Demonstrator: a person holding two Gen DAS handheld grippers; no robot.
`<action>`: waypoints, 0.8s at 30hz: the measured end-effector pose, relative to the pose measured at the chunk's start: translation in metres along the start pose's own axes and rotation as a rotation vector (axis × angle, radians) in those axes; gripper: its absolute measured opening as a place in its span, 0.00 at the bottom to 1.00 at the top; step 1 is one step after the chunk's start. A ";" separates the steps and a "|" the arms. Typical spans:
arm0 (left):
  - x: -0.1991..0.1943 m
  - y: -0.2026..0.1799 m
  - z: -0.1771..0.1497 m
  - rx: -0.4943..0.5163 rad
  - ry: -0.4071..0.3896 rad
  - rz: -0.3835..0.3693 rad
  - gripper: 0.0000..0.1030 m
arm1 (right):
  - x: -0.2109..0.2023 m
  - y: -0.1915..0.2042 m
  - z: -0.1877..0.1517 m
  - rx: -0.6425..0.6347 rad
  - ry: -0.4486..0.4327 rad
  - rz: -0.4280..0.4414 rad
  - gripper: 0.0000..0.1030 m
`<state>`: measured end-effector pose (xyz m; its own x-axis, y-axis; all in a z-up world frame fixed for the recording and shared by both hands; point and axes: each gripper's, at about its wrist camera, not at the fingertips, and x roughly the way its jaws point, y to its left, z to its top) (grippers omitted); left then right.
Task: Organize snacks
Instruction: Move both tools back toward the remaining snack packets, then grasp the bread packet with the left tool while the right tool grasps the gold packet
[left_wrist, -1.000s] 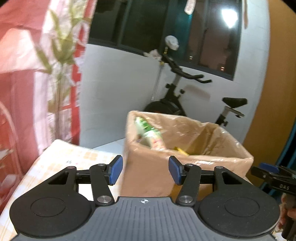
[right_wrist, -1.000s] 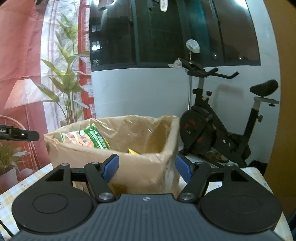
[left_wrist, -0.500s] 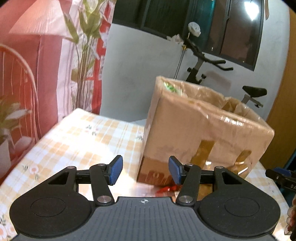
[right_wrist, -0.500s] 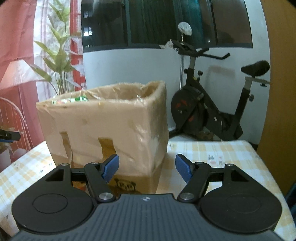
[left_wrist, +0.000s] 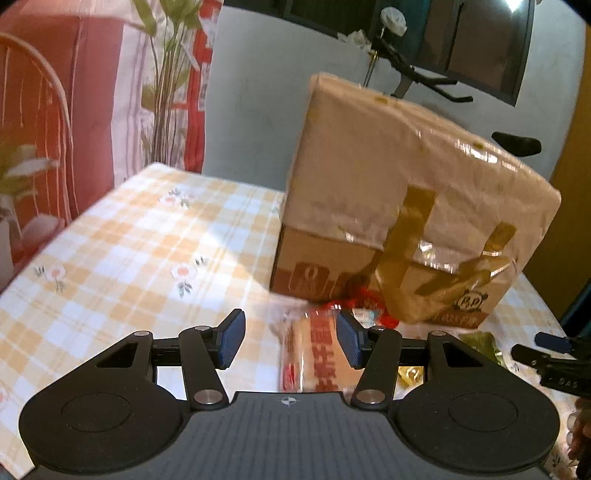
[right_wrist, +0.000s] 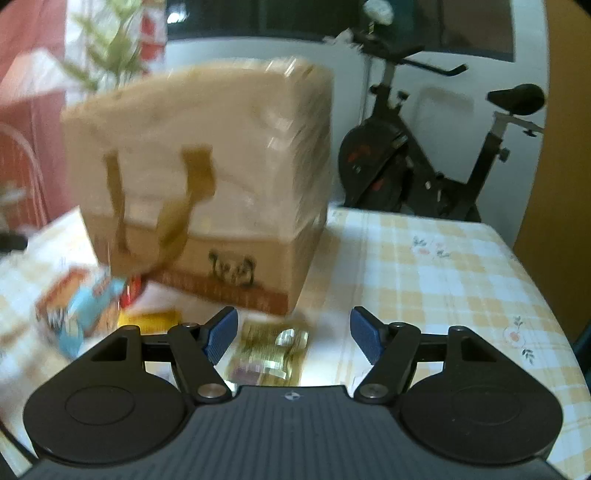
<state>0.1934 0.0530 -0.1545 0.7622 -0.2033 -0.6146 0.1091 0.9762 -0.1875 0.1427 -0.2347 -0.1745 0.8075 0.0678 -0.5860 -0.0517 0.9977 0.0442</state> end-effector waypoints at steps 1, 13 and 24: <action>0.001 0.000 -0.002 -0.001 0.007 -0.001 0.55 | 0.003 0.001 -0.003 0.001 0.013 0.008 0.68; 0.004 -0.006 -0.015 0.011 0.049 -0.009 0.55 | 0.048 0.022 -0.013 -0.019 0.130 0.008 0.72; 0.007 -0.008 -0.017 0.020 0.066 -0.006 0.55 | 0.057 0.021 -0.014 -0.015 0.085 -0.001 0.56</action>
<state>0.1868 0.0425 -0.1704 0.7177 -0.2134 -0.6629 0.1274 0.9761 -0.1764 0.1791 -0.2099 -0.2184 0.7547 0.0668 -0.6526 -0.0607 0.9976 0.0318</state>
